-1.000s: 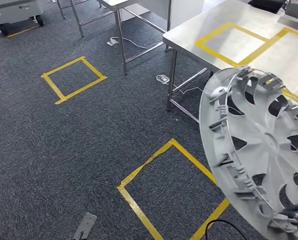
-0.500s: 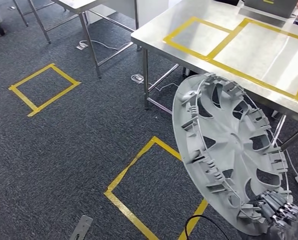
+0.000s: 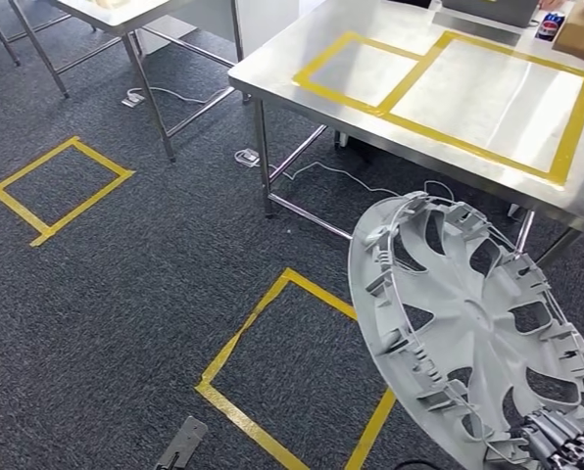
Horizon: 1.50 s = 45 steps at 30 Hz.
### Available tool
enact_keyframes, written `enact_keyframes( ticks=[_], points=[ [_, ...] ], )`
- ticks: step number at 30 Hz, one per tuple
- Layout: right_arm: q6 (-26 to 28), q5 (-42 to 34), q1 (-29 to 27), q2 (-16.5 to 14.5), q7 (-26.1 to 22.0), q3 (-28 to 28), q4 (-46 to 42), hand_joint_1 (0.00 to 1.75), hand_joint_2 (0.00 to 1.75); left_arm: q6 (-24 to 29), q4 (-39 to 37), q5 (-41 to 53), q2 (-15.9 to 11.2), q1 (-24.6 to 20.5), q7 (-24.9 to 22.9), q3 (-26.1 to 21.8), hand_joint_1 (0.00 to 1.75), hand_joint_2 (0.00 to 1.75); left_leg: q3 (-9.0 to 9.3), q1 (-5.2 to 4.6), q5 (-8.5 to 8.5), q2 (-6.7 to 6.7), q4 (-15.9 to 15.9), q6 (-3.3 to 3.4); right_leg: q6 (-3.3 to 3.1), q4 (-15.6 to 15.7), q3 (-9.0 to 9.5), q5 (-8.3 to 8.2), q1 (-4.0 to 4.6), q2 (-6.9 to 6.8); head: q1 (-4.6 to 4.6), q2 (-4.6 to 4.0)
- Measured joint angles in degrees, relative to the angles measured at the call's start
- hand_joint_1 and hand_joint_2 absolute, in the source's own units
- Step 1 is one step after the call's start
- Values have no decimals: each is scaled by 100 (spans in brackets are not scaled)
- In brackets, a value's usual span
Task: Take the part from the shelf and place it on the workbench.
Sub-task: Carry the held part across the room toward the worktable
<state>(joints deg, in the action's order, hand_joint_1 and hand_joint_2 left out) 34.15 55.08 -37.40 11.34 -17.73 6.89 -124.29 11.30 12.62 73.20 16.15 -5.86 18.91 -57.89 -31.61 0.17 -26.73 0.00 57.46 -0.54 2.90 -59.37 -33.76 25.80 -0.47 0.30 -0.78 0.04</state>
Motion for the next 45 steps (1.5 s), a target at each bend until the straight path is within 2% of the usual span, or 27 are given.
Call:
enact_keyframes(
  ticks=[2, 4, 7, 8, 9, 10, 12, 14, 15, 19, 20, 22, 23, 24, 25, 26, 27, 29, 30, 33, 35, 38, 39, 40, 41, 43, 45],
  points=[
    [-1, -3, -22, 0, -1, -15, -9, 175, 175, 6, 0, 0, -2, 2, 0, 22, 0, 175, 5, 13, -5, 3, -10, -64, -81, 12, -2, -14, 3, 15, 1, 0],
    [-3, -6, -40, 0, -2, -26, -27, 175, 175, 6, -1, -1, -2, -1, 1, 38, 0, 175, -79, 22, -139, 3, 174, -125, -154, 37, 12, -24, -10, 17, 13, 0],
    [-18, -11, -24, 0, -43, -23, -40, 175, 175, 10, -1, -79, -10, 8, 29, 40, 0, 175, -610, 23, -607, 2, 1193, -158, -230, 46, 22, -8, -14, 16, 32, 0],
    [-33, -10, 14, 0, -68, -8, -29, 175, 175, 11, -1, -148, -21, 23, 61, 36, 0, 175, -781, 24, -678, 3, 1487, -158, -240, 46, 26, -2, -11, 21, 30, 0],
    [-51, -1, 82, 0, -88, 25, -7, 175, 175, 8, -1, -237, -43, 42, 104, 25, 0, 175, -875, 23, -652, 3, 1617, -156, -245, 46, 31, 2, -9, 32, 31, 0],
    [-71, 24, 198, 0, -99, 92, 41, 175, 175, -5, -1, -340, -72, 61, 149, 1, 0, 175, -860, 23, -507, 3, 1522, -148, -245, 46, 41, 6, -9, 53, 31, 0],
    [-96, 102, 514, 0, -74, 315, 194, 175, 175, -49, -1, -525, -141, 85, 207, -78, 0, 175, -562, 23, -69, 4, 840, -125, -226, 45, 72, 18, -10, 102, 34, 0],
    [-107, 175, 816, 0, -10, 589, 369, 175, 175, -97, 0, -638, -198, 84, 221, -162, 0, 175, -267, 20, 163, 1, 185, -96, -177, 25, 81, 46, 15, 131, 42, 1],
    [-109, 197, 933, 0, 22, 711, 442, 175, 175, -112, 0, -666, -219, 86, 221, -196, 0, 175, -209, 14, 175, -4, 44, -76, -144, 27, 78, 56, 25, 133, 44, 1],
    [-105, 219, 1205, 10, 75, 1022, 643, 175, 175, -122, -1, -699, -273, 124, 221, -287, 0, 175, -169, 29, 161, -30, -26, 42, -18, -75, 31, 161, 15, 97, 16, 0],
    [-103, 219, 1248, 19, 83, 1060, 673, 175, 175, -122, -1, -699, -277, 127, 221, -297, 0, 175, -149, 39, 158, -32, -38, 69, 5, -308, -74, 287, 12, 75, 1, 0],
    [-105, 213, 1324, 36, 90, 1127, 735, 175, 175, -117, -1, -719, -287, 132, 214, -324, 0, 175, -124, 32, 132, -32, -39, 104, 40, -1071, -462, 626, 7, 40, -28, 0],
    [-114, 203, 1376, 43, 87, 1171, 784, 175, 175, -111, 0, -756, -295, 139, 204, -349, 0, 175, -110, 29, 116, -30, -39, 111, 50, -1413, -659, 731, 4, 34, -30, 0],
    [-125, 191, 1451, 47, 82, 1227, 848, 175, 175, -104, 0, -802, -305, 146, 192, -381, 0, 175, -91, 27, 98, -27, -38, 111, 57, -1585, -779, 728, 3, 31, -31, 0],
    [-135, 175, 1549, 51, 78, 1293, 930, 175, 175, -99, 0, -855, -317, 151, 181, -419, 0, 175, -63, 27, 78, -25, -38, 104, 57, -1525, -785, 600, 0, 28, -30, 0],
    [-140, 161, 1657, 53, 78, 1367, 1017, 175, 175, -97, -1, -894, -328, 154, 175, -456, 0, 175, -26, 28, 52, -24, -38, 94, 52, -1234, -672, 376, -6, 23, -31, 0],
    [-139, 148, 1754, 54, 79, 1436, 1095, 175, 175, -96, -1, -913, -339, 156, 173, -484, 0, 175, 14, 29, 25, -27, -38, 79, 44, -826, -496, 133, -13, 15, -32, 0],
    [-133, 128, 1914, 55, 88, 1561, 1223, 175, 175, -96, -1, -921, -361, 156, 173, -526, 0, 175, 62, 11, -26, -43, -28, 26, 12, -162, -178, -114, -7, 8, -31, 0],
    [-128, 121, 1972, 55, 99, 1608, 1269, 175, 175, -96, -1, -916, -368, 158, 173, -540, 0, 175, 66, 4, -40, -52, -28, -5, -14, -30, -112, -120, 3, 10, -25, 0],
    [-112, 115, 2043, 73, 168, 1702, 1363, 175, 175, -94, -1, -888, -380, 160, 172, -560, 0, 175, 80, 19, -72, -59, -43, -105, -127, 17, -71, -64, 21, 21, -10, 1],
    [-99, 125, 2047, 86, 221, 1737, 1402, 175, 175, -95, 1, -864, -389, 153, 170, -562, 0, 175, -37, 22, -225, -55, 238, -160, -204, 56, -8, -42, 5, 18, 15, 2],
    [-65, 162, 2061, 95, 287, 1781, 1443, 175, 175, -97, -1, -839, -403, 168, 149, -562, 0, 175, -698, 20, -636, -52, 1360, -186, -270, 66, 64, 23, 3, 18, 47, 1],
    [-57, 174, 2063, 98, 303, 1797, 1457, 175, 175, -98, -1, -837, -408, 179, 140, -563, 0, 175, -884, 20, -646, -52, 1599, -185, -277, 66, 95, 52, 6, 24, 48, 1],
    [-55, 183, 2066, 102, 318, 1811, 1473, 175, 175, -98, -1, -837, -411, 187, 134, -564, 0, 175, -964, 20, -533, -52, 1627, -178, -275, 66, 138, 86, 7, 34, 49, 0],
    [-55, 191, 2066, 105, 328, 1824, 1489, 175, 175, -98, -1, -837, -416, 191, 132, -565, 0, 175, -931, 19, -312, -52, 1432, -165, -268, 66, 193, 124, 6, 43, 49, 0],
    [-55, 198, 2070, 112, 343, 1843, 1507, 175, 175, -99, 0, -837, -425, 190, 131, -567, 0, 175, -660, 13, 182, -51, 703, -127, -227, 63, 295, 214, 15, 55, 50, 1],
    [-49, 204, 2088, 122, 351, 1857, 1510, 175, 175, -101, -1, -835, -428, 185, 130, -567, 0, 175, -420, 4, 340, -52, 158, -81, -163, 73, 341, 301, 36, 67, 47, 1]
  ],
)
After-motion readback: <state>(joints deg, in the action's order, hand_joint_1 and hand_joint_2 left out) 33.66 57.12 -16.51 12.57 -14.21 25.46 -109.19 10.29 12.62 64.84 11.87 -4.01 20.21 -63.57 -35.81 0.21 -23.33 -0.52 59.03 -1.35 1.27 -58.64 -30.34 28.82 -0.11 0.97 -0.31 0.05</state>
